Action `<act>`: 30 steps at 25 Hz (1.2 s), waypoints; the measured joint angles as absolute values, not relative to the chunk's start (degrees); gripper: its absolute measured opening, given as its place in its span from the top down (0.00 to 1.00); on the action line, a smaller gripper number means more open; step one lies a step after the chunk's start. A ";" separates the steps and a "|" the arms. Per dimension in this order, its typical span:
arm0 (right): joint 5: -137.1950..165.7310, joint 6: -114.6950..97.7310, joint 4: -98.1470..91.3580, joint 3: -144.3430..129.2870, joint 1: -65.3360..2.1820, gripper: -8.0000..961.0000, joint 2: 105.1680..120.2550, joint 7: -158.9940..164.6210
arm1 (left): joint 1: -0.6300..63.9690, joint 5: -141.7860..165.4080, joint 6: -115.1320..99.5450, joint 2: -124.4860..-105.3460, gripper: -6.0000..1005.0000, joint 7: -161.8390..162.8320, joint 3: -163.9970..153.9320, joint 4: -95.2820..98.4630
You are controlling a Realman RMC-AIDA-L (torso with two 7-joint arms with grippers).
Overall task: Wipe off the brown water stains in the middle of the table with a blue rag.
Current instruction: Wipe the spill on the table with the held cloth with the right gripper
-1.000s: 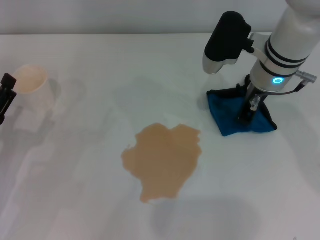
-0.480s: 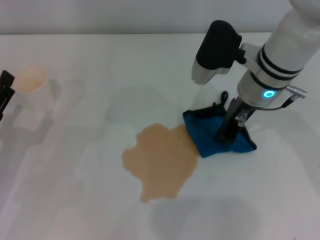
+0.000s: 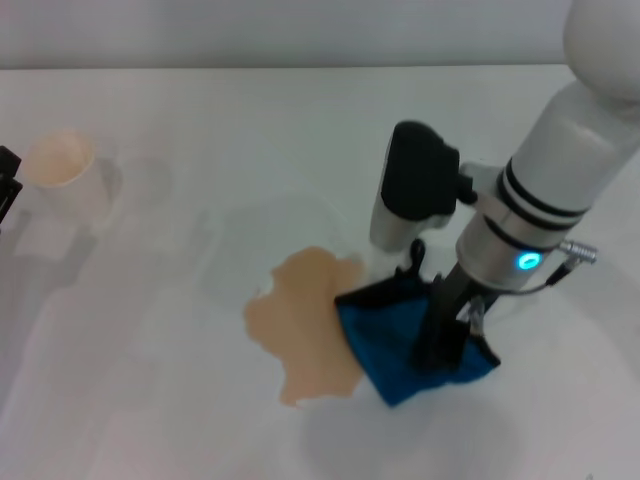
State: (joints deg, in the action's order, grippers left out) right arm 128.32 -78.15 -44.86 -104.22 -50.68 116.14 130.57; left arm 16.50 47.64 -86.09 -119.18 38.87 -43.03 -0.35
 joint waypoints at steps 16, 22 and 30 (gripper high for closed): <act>114.54 -72.58 -48.95 -115.79 -47.21 0.93 116.16 126.09 | 16.43 47.11 -86.25 -119.36 0.11 39.16 -43.04 -0.75; 112.36 -68.99 -49.15 -116.48 -45.70 0.93 116.16 123.27 | 16.51 46.71 -86.33 -119.36 0.11 39.24 -42.89 -0.79; 110.67 -64.84 -48.98 -117.11 -45.24 0.95 116.23 121.10 | 16.62 45.48 -86.38 -119.35 0.11 39.29 -42.87 -0.80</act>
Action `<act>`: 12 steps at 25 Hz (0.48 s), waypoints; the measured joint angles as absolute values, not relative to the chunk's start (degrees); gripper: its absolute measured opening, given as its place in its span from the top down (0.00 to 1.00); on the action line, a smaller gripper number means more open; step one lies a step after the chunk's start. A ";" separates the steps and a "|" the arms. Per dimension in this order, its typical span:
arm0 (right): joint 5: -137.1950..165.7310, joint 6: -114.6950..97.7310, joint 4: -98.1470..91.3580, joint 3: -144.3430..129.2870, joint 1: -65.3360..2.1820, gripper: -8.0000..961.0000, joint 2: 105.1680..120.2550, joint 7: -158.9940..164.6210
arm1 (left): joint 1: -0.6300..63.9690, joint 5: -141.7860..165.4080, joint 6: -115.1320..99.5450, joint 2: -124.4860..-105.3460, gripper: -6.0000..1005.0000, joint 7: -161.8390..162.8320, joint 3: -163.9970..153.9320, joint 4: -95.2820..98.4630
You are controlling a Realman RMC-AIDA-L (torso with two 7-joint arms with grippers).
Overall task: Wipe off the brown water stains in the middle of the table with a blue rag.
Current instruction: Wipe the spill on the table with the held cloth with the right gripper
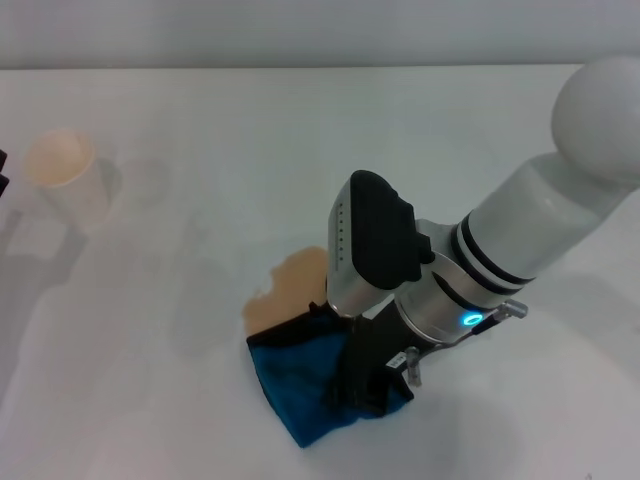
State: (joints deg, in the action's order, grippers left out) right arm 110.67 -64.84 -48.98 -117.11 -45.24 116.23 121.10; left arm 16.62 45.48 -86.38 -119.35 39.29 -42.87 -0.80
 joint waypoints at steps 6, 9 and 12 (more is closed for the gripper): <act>110.53 -59.98 -48.11 -117.33 -45.32 0.95 116.22 120.80 | 17.09 44.91 -86.31 -119.42 0.11 39.36 -42.89 -0.88; 110.52 -56.98 -46.97 -117.32 -45.58 0.95 116.20 120.79 | 17.12 44.69 -86.29 -119.43 0.11 39.44 -42.89 -0.94; 110.59 -54.27 -45.29 -117.03 -46.12 0.95 116.19 120.79 | 17.19 44.61 -86.28 -119.44 0.11 39.72 -42.89 -0.97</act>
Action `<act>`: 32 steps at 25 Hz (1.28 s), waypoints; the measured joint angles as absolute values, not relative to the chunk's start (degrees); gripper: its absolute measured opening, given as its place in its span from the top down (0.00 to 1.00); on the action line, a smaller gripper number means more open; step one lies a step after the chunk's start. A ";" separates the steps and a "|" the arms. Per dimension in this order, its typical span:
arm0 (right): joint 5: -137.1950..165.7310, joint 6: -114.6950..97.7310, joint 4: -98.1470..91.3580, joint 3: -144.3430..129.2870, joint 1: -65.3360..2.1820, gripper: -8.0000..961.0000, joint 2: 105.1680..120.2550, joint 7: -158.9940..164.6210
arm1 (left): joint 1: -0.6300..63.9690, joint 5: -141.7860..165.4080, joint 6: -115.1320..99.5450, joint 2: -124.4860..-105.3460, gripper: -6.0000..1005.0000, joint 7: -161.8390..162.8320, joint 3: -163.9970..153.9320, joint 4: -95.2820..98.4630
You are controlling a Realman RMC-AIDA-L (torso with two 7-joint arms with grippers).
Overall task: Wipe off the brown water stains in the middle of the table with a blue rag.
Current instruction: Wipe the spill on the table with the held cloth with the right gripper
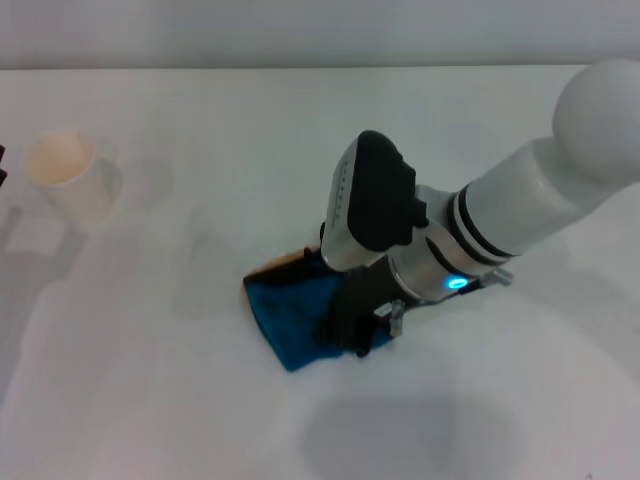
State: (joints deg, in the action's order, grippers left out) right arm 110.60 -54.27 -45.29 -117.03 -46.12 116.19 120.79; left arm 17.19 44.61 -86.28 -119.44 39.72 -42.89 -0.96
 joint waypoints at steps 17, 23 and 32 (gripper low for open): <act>119.36 -47.04 -36.09 -105.61 -48.63 0.95 115.50 120.75 | 17.22 44.55 -86.40 -119.26 0.11 40.08 -42.89 -0.97; 118.37 -47.69 -37.17 -105.83 -48.52 0.95 115.99 121.26 | 17.11 44.56 -86.40 -119.27 0.11 40.08 -42.97 -0.97; 107.49 -45.88 -39.89 -118.51 -50.53 0.95 116.18 124.19 | 17.23 44.56 -86.37 -119.29 0.11 40.08 -43.03 -0.97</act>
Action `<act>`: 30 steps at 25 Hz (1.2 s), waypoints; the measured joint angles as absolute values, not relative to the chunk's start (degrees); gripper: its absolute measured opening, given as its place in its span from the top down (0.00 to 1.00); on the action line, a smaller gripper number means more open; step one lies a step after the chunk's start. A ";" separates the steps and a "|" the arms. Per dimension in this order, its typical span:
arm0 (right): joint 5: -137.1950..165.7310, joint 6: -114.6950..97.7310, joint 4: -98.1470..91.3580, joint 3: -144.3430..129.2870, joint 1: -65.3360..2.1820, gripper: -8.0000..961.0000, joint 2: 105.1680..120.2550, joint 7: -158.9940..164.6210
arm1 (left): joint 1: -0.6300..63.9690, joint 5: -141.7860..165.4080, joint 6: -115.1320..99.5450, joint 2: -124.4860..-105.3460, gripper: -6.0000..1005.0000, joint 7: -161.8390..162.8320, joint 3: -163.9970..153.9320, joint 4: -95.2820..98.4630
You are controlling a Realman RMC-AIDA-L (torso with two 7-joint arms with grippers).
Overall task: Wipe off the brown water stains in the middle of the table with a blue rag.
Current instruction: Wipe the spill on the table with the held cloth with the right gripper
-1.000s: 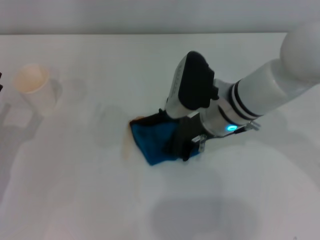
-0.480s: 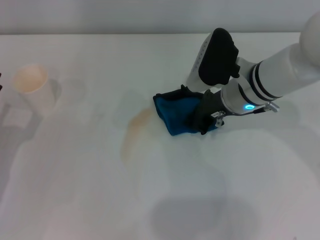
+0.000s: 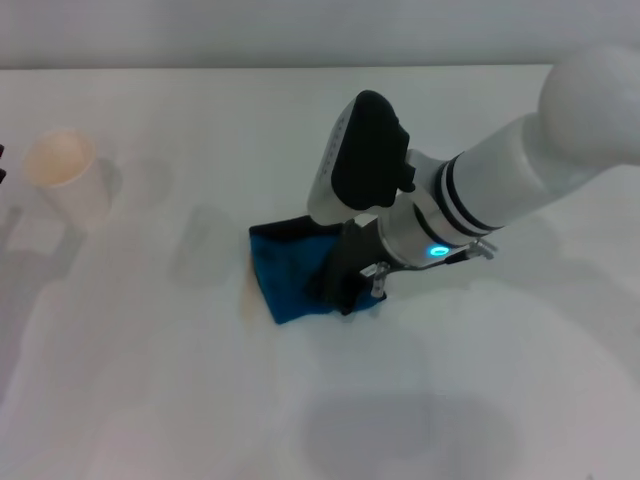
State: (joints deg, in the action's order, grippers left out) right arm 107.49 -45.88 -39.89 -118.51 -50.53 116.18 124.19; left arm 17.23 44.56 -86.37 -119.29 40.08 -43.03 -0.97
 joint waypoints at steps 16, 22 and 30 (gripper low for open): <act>104.97 -67.26 -45.87 -118.69 -49.32 0.95 116.19 117.88 | 17.14 44.56 -86.40 -119.26 0.11 40.08 -42.98 -0.89; 104.84 -67.70 -45.66 -119.70 -48.33 0.95 116.19 115.47 | 17.15 44.29 -86.36 -119.26 0.11 40.08 -42.98 -0.89; 102.64 -56.11 -45.67 -123.54 -47.23 0.95 116.17 115.45 | 17.23 44.14 -86.25 -119.36 0.11 40.08 -42.98 -0.87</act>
State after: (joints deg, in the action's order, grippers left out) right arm 102.64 -56.11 -45.67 -123.54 -47.23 116.17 115.45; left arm 17.23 44.14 -86.25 -119.36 40.08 -42.98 -0.87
